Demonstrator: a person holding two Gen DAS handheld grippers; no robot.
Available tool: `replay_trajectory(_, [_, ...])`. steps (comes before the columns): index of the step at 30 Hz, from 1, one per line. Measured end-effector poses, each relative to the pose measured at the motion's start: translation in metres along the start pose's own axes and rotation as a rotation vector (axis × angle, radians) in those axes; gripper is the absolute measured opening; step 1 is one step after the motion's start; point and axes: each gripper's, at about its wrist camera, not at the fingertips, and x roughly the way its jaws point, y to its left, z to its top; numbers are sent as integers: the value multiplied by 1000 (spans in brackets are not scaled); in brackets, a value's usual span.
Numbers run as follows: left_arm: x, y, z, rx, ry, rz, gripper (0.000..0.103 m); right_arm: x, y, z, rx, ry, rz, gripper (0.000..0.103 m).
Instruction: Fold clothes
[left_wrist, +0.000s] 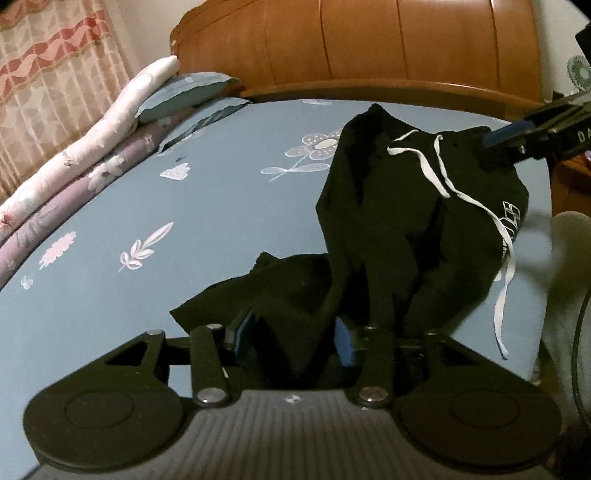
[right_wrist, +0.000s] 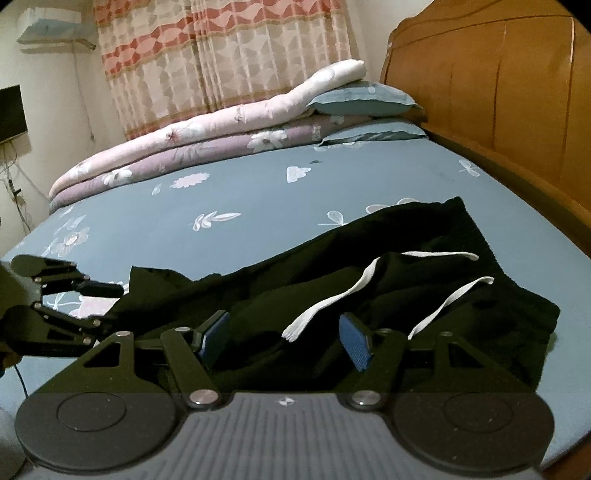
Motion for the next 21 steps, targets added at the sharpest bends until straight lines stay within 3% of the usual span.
replay_trajectory(1, [0,2,1,-12,2,-6,17,1,0,0,-1,4,1,70])
replay_trajectory(2, [1,3,1,-24,4,-12,11,3,0,0,-2,8,3,70])
replay_trajectory(11, [-8,51,12,-211,-64,23,6,15,-1,-2,3,32,14,70])
replay_trajectory(15, [1,73,14,-301,-70,26,7,18,-1,-4,6,41,14,70])
replay_trajectory(18, [10,86,10,-373,-66,-16,12,19,-1,-4,2,48,15,70])
replay_trajectory(21, [8,94,1,-426,-70,-33,35,19,-2,-4,-2,51,19,70])
